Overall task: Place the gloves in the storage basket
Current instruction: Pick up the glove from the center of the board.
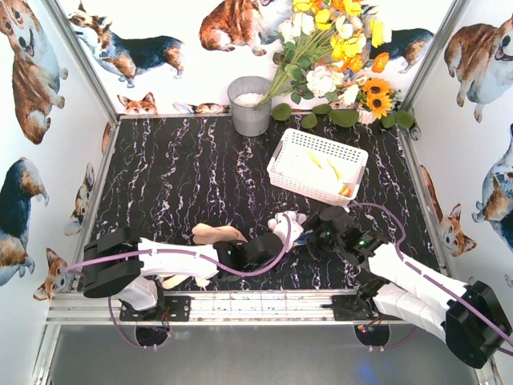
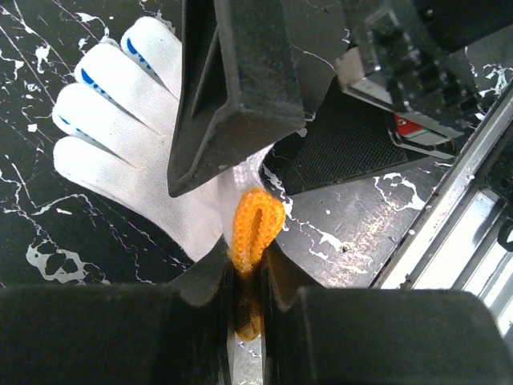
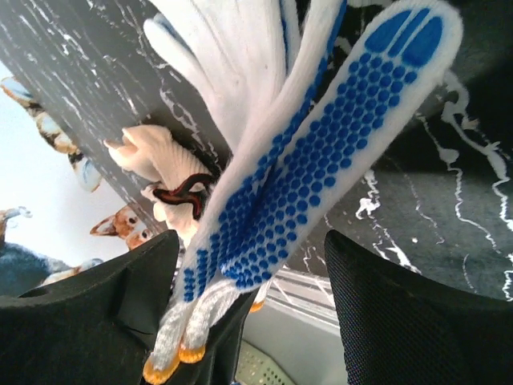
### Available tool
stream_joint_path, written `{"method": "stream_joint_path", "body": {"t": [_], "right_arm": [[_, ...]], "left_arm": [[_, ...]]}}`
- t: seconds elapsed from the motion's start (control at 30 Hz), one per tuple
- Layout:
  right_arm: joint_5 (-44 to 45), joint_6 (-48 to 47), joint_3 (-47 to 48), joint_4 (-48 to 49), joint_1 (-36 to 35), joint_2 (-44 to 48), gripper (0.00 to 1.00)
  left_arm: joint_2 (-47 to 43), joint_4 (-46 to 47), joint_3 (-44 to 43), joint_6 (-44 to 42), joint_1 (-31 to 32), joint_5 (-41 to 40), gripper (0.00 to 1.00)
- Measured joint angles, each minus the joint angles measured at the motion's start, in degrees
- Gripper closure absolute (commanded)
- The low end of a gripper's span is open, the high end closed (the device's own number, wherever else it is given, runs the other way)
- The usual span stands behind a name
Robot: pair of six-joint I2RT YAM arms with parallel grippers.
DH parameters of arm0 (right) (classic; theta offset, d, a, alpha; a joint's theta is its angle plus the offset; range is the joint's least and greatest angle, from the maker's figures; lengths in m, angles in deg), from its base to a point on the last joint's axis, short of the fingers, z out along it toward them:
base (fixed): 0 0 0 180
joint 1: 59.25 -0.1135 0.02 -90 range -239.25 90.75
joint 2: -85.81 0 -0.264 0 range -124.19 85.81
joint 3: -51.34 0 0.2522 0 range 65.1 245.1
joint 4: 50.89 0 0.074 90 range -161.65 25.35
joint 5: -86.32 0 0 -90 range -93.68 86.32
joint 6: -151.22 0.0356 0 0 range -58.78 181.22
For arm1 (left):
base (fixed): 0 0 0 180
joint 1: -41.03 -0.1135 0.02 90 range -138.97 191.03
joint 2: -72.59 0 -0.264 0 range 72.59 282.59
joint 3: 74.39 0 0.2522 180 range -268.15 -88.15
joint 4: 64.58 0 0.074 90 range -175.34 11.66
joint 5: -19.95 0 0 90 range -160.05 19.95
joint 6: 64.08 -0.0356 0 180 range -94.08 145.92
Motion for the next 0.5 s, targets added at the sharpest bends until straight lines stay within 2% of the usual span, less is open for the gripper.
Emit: {"method": "stream_joint_path", "body": {"t": [0.27,0.4,0.5], "right_arm": [[2.9,-1.9,-0.3,0.8,0.0,-3.4,0.29],[3.1,-3.3,0.0,1.9,0.0,-6.7,0.35],[2.9,-4.8,0.9,1.7,0.0,-8.6,0.44]], "left_arm": [[-0.4,-0.5,0.0,0.5,0.0,2.7,1.0],[-1.0,-0.3,0.0,0.7,0.0,3.9,1.0],[-1.0,-0.3,0.1,0.9,-0.1,4.6,1.0]]}}
